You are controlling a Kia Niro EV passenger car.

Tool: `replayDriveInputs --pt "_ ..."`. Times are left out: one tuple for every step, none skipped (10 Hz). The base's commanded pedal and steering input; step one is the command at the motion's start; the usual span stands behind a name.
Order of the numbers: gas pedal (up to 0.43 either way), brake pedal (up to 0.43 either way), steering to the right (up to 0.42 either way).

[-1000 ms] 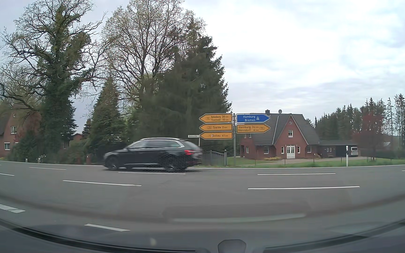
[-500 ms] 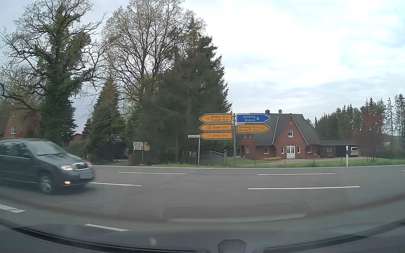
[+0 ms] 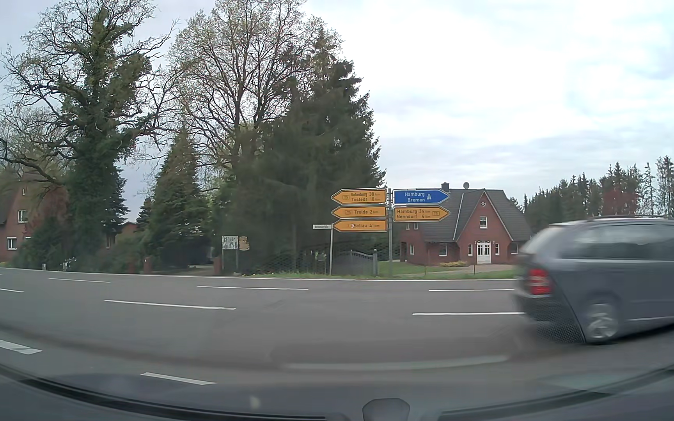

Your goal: Follow the waypoints while adhering to traffic rules and regulations

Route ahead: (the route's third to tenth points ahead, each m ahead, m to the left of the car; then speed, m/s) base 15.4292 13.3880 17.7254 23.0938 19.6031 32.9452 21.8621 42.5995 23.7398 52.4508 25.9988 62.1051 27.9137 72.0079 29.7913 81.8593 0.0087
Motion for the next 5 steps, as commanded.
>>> replayDriveInputs --pt "0.0 0.165 -0.016" --pt "0.0 0.165 -0.016" --pt "0.0 0.165 -0.016" --pt "0.0 0.165 -0.016" --pt "0.0 0.165 -0.016"
